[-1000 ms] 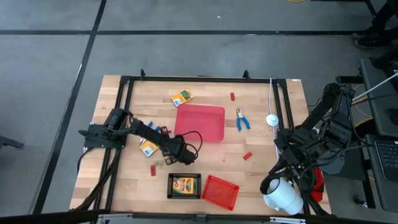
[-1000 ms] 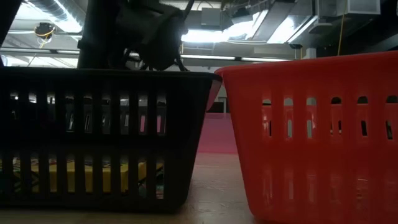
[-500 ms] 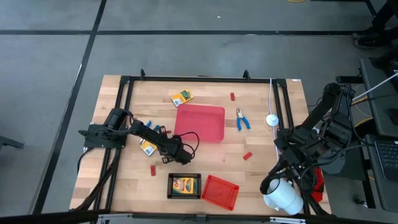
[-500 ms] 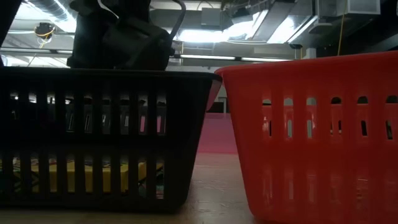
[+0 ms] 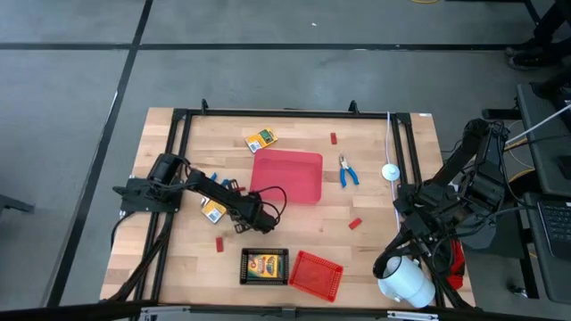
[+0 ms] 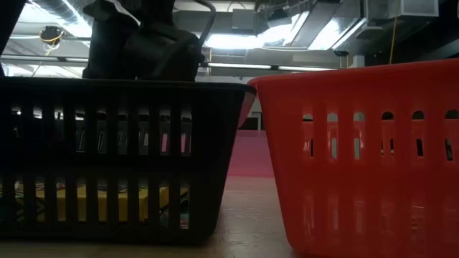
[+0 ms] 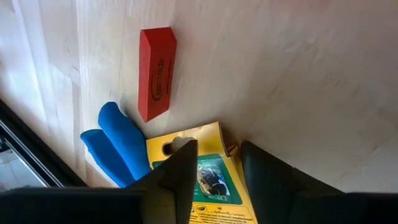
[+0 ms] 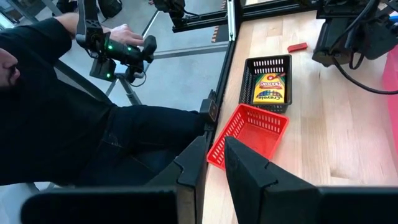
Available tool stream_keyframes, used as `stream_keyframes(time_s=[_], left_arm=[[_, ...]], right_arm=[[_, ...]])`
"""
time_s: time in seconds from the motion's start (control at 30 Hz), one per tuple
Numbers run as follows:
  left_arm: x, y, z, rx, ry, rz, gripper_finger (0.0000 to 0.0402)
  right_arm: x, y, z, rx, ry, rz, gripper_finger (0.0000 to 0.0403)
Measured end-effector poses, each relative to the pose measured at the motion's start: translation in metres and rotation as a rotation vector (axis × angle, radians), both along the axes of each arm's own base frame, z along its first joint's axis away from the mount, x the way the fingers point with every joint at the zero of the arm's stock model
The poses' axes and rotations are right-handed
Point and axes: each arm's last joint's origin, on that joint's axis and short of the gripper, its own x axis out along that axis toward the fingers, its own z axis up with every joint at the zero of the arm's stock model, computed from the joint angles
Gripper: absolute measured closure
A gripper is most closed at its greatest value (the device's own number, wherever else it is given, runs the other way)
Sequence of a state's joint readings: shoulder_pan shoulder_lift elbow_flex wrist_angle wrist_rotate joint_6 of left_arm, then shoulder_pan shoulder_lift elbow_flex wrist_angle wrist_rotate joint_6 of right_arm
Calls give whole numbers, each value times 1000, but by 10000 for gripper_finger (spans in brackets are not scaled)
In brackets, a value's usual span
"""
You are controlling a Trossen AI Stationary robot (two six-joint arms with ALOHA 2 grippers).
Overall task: Pick & Place School Supplies
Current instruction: Put the crayon box into the black bin
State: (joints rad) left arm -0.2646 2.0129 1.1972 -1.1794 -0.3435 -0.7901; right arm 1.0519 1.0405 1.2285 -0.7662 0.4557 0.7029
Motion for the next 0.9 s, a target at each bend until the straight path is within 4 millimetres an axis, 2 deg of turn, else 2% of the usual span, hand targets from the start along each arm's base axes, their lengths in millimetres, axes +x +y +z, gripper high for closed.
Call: stream_keyframes(time_s=[0.23, 0.47, 0.7, 0.9], left_arm=[[-3, 2, -2, 58, 8, 22, 389], [-5, -1, 3, 76, 27, 30, 399], [7, -14, 33, 103, -9, 14, 400], [16, -36, 57, 94, -81, -23, 400]], right_arm=[[0, 0, 0, -2, -2, 1, 341], [0, 0, 0, -2, -7, -5, 341], [1, 0, 0, -11, -17, -19, 341], [1, 0, 0, -10, -17, -19, 341]])
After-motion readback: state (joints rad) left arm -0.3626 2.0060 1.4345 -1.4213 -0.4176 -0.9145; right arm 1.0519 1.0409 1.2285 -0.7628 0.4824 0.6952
